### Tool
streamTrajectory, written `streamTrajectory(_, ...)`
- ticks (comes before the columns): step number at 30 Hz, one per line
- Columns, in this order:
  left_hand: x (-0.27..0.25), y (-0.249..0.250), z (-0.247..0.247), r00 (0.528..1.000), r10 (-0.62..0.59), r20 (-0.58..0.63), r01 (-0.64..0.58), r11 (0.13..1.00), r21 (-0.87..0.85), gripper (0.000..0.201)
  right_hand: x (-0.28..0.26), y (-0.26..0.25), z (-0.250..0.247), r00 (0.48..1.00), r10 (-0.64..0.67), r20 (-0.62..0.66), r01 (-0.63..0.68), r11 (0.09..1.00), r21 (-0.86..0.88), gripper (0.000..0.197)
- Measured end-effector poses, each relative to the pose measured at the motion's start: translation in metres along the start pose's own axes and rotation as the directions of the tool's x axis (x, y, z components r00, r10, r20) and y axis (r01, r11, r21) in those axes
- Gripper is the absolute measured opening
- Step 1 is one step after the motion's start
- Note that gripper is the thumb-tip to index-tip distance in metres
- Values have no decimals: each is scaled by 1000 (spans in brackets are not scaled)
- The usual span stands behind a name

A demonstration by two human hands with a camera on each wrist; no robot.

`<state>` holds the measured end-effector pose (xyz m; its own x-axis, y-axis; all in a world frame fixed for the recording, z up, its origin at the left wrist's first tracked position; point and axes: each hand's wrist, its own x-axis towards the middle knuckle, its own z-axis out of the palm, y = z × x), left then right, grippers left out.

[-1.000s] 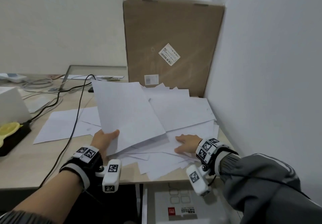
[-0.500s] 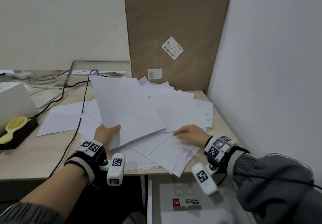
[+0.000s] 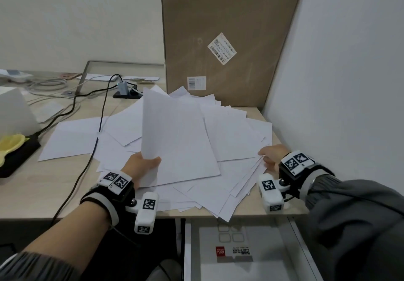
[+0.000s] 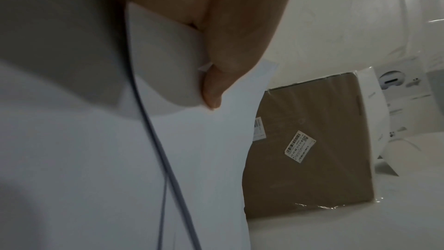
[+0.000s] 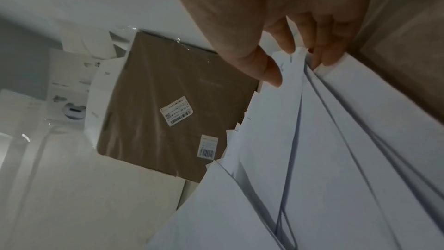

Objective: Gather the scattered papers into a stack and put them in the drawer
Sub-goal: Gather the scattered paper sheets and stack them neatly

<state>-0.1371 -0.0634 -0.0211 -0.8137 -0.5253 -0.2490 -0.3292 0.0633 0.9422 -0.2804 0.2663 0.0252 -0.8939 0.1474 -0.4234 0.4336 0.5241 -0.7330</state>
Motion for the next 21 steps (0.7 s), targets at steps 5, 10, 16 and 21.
streamTrajectory(5,1,-3,2,999,32,-19,-33,999,-10,32,-2,-20,5,998,-59,-2,57,980,-190,47)
streamTrajectory(10,4,-5,1,999,35,-14,-35,999,-2,31,2,-32,0,995,-93,22,96,950,-297,47)
streamTrajectory(16,5,-5,2,999,50,-17,-50,999,0,23,9,-29,-4,993,-108,55,120,935,-333,44)
streamTrajectory(21,6,-8,1,999,49,-21,-49,999,3,23,19,-27,-6,990,-135,33,139,943,-303,47)
